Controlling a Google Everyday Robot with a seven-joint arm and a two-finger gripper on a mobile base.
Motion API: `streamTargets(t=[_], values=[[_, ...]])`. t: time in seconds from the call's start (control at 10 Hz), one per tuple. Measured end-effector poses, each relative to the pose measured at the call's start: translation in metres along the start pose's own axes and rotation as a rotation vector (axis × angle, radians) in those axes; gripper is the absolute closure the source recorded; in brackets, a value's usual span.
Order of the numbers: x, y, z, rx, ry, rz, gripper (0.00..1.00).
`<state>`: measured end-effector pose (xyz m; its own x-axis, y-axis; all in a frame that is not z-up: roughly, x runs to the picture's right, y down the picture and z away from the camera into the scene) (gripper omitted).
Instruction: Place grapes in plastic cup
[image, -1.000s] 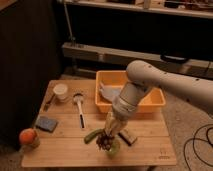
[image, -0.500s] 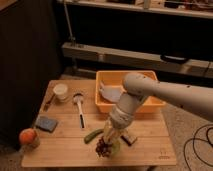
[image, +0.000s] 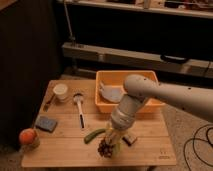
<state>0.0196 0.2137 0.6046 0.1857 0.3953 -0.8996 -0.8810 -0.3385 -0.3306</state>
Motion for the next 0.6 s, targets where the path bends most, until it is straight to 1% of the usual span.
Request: streamTargets(t=[0.4,0.6], values=[[0.0,-0.012,0.004,0.009,0.008,0.037,0.99],[0.0,-0.016,0.008,0.005,0.015,0.048,0.99]])
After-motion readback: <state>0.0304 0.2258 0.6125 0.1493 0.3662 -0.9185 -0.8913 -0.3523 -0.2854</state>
